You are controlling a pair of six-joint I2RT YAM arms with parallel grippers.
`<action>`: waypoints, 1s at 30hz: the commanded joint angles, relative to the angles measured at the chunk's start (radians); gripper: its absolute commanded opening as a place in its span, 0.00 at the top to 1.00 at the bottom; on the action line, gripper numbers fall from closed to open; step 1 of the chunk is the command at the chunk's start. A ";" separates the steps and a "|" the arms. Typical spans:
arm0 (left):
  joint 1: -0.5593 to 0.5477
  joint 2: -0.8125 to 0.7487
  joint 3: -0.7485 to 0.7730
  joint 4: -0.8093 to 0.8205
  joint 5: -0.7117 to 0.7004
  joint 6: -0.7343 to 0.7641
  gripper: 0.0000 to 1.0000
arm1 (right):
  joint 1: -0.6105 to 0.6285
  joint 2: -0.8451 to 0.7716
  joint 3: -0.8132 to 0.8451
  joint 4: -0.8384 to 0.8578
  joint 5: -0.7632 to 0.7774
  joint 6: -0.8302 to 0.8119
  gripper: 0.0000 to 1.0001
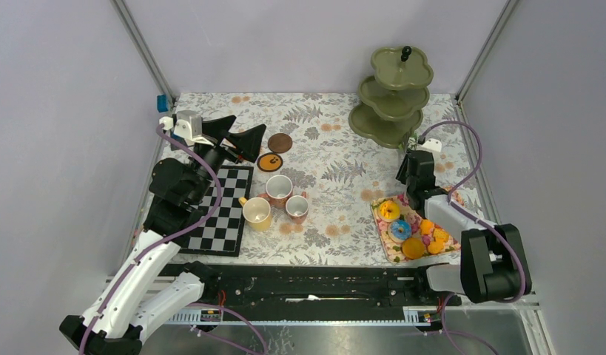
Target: Serve the afternoon tea
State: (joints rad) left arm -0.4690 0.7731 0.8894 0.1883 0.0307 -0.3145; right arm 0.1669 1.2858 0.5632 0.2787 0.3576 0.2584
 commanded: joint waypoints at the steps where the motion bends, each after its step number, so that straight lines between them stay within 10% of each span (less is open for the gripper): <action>1: -0.003 -0.018 0.014 0.052 0.002 -0.009 0.01 | -0.038 0.053 0.048 0.162 -0.058 -0.039 0.64; 30: -0.003 0.006 0.017 0.047 0.002 -0.008 0.01 | -0.103 0.450 0.368 0.237 -0.175 -0.065 0.59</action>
State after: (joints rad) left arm -0.4690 0.7753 0.8894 0.1886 0.0307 -0.3149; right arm 0.0734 1.7172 0.8768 0.4557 0.1928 0.2123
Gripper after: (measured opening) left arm 0.990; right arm 0.426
